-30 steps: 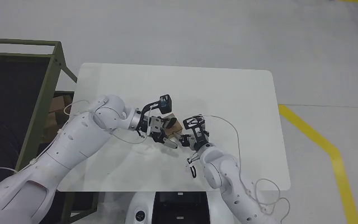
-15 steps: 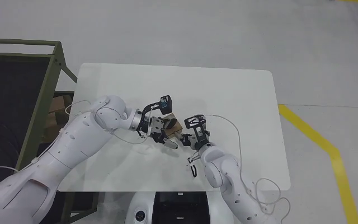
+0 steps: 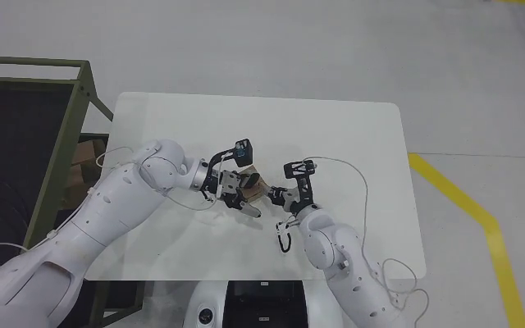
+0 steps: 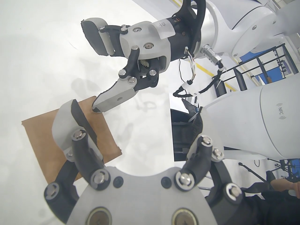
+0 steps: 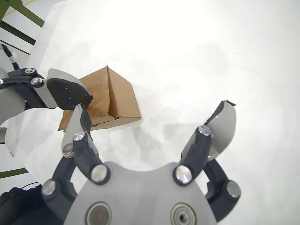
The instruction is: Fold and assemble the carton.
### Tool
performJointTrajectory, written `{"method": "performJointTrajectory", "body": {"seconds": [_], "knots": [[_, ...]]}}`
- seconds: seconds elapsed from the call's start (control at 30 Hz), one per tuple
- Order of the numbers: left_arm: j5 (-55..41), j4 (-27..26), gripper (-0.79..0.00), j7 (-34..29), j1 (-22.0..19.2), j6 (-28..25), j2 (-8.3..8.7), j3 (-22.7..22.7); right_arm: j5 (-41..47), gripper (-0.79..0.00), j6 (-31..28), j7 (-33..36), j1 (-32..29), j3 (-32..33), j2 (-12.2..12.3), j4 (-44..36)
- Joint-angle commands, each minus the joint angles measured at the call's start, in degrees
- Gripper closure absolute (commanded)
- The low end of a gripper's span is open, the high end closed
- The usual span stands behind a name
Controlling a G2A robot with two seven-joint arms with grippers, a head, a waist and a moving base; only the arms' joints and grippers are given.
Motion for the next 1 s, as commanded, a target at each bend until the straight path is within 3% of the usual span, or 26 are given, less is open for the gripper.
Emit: {"method": "performJointTrajectory", "body": {"seconds": [0.0,0.43,0.63,0.97], "knots": [[0.0,0.1,-0.785,0.0,0.0,0.0,0.0,0.0,-0.6,-0.785,0.5,0.6,0.5,-0.4,-0.1,0.6],[-0.2,0.2,-0.785,0.1,-0.3,-0.1,0.03,0.4,-1.5,-0.785,0.8,1.6,2.0,-1.3,-0.4,1.9],[-0.3,0.3,-0.785,0.1,-0.5,-0.1,0.03,0.6,0.0,-0.785,-0.9,-1.5,-0.2,0.7,-0.1,0.4],[-0.5,0.5,-0.785,0.0,-0.7,0.0,0.03,0.8,-0.5,-0.785,-6.2,0.7,-2.5,5.1,1.2,-0.2]]}}
